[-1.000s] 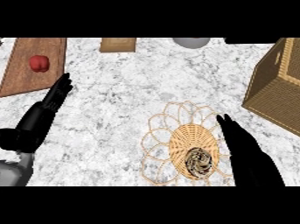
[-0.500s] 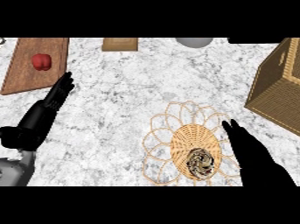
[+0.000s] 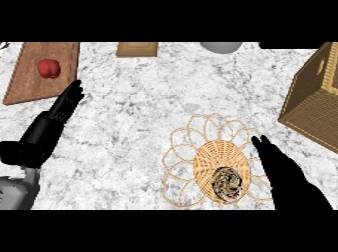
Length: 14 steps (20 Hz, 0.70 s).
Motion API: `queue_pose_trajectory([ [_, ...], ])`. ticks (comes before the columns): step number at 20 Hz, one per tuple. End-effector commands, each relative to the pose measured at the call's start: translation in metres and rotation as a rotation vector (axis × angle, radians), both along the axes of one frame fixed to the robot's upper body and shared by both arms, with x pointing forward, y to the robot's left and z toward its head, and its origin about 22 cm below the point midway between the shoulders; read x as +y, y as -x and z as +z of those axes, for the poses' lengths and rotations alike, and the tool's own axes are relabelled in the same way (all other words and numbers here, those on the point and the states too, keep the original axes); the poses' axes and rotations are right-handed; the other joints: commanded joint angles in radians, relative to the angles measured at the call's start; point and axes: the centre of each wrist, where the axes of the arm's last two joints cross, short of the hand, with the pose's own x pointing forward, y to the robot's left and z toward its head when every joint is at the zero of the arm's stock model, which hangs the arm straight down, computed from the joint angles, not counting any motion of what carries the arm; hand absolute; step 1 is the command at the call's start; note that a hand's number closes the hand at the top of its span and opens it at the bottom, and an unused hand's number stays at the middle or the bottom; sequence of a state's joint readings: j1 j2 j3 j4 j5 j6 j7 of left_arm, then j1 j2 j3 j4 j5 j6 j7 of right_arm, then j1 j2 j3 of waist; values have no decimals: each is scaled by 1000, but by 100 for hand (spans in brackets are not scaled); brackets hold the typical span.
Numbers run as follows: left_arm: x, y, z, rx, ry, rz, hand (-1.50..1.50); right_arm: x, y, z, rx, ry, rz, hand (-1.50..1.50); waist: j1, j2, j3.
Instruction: Pick the cupcake from the placemat and place it in the basket
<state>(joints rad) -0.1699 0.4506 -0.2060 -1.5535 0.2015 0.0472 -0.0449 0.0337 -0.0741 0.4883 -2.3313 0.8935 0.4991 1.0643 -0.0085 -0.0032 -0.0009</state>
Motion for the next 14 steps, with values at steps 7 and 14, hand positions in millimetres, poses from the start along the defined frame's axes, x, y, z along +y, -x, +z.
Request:
queue_pose_trajectory([
  [7,-22,-5,-9,0,7,-3,0,-15,10,-28,-66,20,-102,-150,1,2,1],
  [14,-14,-8,10,-21,-14,-16,0,-7,-11,-43,-91,-4,-120,-150,6,3,1],
])
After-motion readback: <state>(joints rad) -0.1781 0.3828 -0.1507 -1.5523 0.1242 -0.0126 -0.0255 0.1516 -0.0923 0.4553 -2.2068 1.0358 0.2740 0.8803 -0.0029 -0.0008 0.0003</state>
